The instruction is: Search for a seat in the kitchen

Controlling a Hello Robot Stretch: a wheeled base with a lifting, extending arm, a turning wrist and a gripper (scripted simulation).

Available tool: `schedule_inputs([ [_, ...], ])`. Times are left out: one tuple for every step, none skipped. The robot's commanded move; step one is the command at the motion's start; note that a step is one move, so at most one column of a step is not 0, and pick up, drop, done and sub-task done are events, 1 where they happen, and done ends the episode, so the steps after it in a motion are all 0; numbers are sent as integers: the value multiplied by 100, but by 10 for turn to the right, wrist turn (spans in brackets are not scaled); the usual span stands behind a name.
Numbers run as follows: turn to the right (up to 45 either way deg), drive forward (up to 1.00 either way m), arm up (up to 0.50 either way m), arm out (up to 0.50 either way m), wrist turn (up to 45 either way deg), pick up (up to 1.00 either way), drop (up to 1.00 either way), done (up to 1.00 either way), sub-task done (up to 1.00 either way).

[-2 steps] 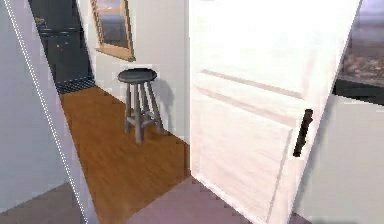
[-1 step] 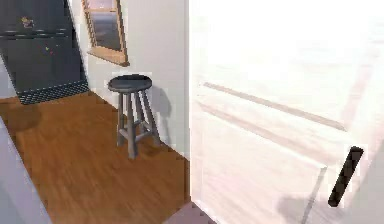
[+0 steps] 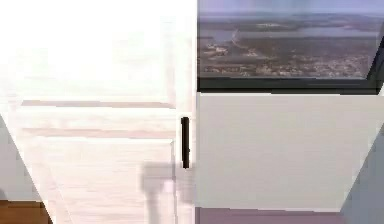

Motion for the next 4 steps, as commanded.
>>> schedule_inputs([
  [360,0,0,0,0,0,0,0,0],
  [0,10,0,0,0,0,0,0,0],
  [-450,0,0,0,0,0,0,0,0],
  [-300,0,0,0,0,0,0,0,0],
])
